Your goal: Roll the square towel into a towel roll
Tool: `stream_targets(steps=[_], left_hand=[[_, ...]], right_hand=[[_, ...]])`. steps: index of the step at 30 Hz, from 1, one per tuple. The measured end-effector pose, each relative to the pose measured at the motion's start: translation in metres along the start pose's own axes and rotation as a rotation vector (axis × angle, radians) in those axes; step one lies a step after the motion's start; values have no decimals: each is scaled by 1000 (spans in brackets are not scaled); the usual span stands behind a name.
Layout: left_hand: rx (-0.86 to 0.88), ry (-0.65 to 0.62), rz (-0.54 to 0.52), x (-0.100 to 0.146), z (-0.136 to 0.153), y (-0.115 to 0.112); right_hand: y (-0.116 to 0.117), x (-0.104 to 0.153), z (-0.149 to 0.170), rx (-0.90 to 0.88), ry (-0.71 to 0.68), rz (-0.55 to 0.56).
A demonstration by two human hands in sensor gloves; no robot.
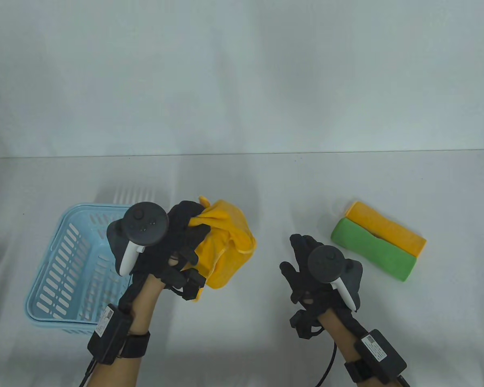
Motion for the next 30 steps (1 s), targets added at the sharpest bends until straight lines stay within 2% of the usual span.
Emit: stream_targets(steps=[5, 11, 16, 20, 25, 30], left_hand=[[9, 21, 23, 6, 20, -17], [29, 33, -12, 14, 27, -18], [87, 45, 26, 18, 31, -23], [122, 46, 62, 18, 31, -29], [122, 44, 79, 19, 29, -35], [91, 48, 78, 19, 31, -35]], right_hand=[[3, 1, -4, 8, -28, 13], [6, 8, -19, 29, -137, 19], [16, 17, -41, 102, -236, 33], [21, 19, -51, 118, -259, 65], [15, 20, -50, 39, -251, 154], [-3, 17, -35, -152, -191, 242]])
Point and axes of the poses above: the tracker on the back of each hand, its own z axis roughly to the little-finger side, its own x axis roughly from the fingertips to the wrist, y = z × x, the point moved 1 cm from there along -x, roughly from the wrist to the fingertips, and after that the axes turned 11 degrees about x, right-handed, at the moved point
